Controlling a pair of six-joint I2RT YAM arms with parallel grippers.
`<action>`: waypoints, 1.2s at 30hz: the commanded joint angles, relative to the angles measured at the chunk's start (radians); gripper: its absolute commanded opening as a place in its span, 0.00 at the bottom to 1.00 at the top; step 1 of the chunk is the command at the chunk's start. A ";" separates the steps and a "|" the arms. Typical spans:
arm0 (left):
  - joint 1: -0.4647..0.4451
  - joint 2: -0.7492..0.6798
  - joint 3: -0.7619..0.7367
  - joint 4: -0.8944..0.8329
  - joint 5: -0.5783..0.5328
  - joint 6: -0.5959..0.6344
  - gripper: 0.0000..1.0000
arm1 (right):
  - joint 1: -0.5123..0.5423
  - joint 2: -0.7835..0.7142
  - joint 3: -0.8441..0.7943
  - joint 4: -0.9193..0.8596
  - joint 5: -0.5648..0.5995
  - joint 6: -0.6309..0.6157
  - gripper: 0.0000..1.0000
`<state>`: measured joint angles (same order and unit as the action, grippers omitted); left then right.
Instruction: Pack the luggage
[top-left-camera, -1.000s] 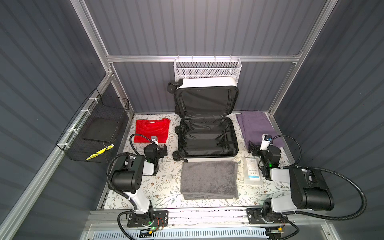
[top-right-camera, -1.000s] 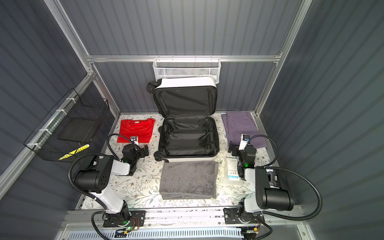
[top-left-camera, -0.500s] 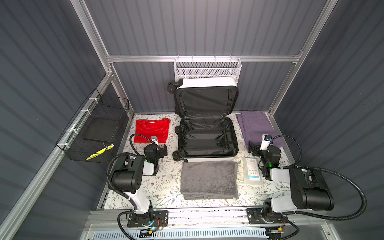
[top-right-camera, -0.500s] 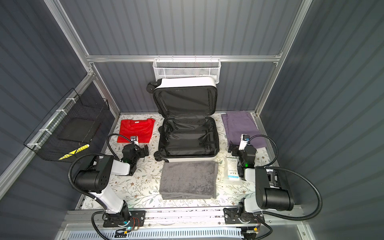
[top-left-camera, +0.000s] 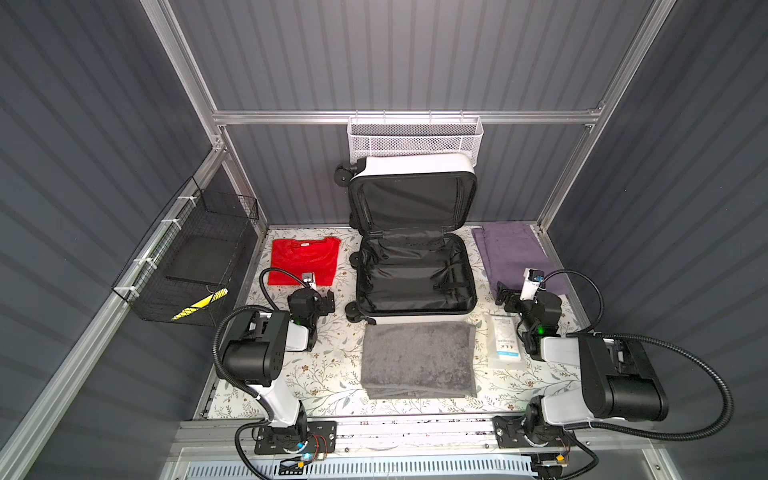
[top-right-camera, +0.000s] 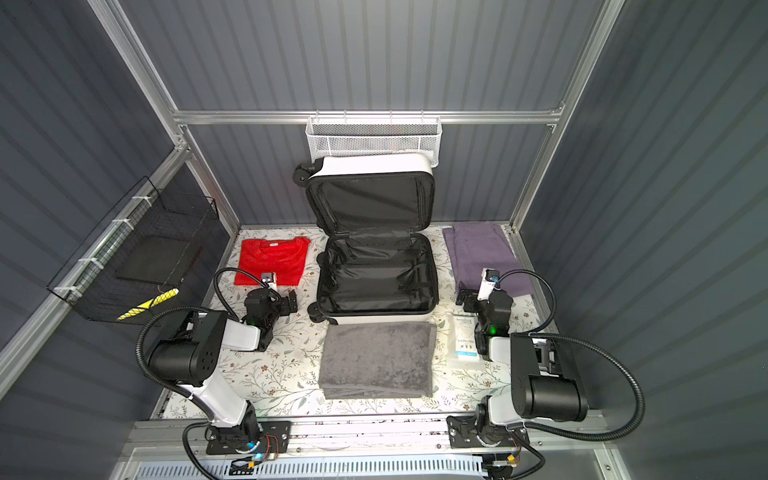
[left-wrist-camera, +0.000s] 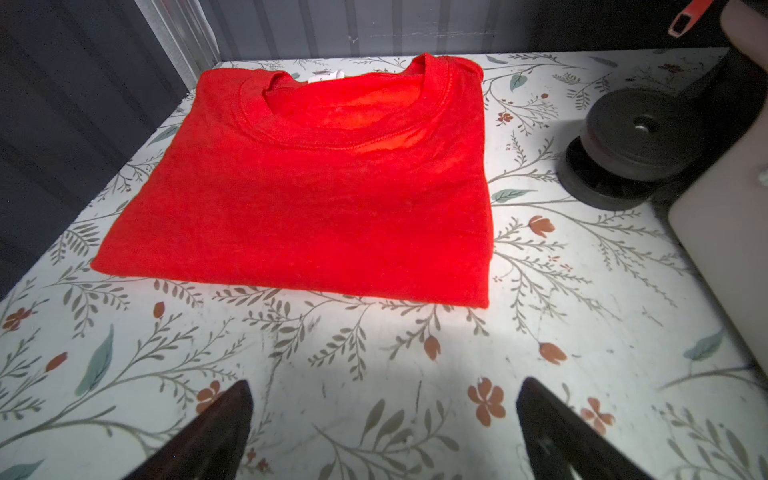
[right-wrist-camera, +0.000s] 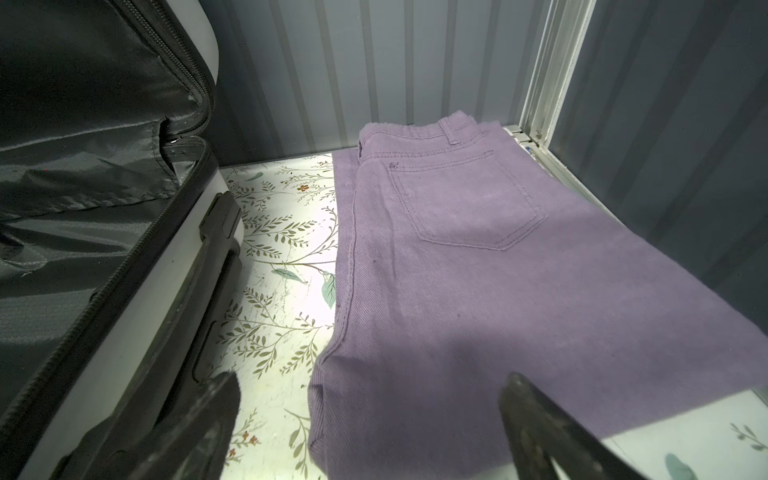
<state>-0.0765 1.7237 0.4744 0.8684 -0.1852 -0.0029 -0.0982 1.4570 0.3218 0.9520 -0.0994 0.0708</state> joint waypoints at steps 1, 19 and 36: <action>0.007 -0.027 0.020 -0.011 -0.022 0.007 1.00 | 0.001 -0.055 -0.032 0.044 0.064 0.016 0.99; 0.007 -0.297 0.437 -0.919 -0.069 -0.146 1.00 | -0.022 -0.513 0.425 -1.154 0.063 0.447 0.99; -0.060 -0.400 0.731 -1.362 0.208 -0.404 1.00 | -0.010 -0.698 0.365 -1.601 -0.288 0.659 0.96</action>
<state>-0.1005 1.3640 1.1793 -0.3767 -0.0574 -0.3565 -0.1158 0.7780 0.7048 -0.5396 -0.3351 0.7010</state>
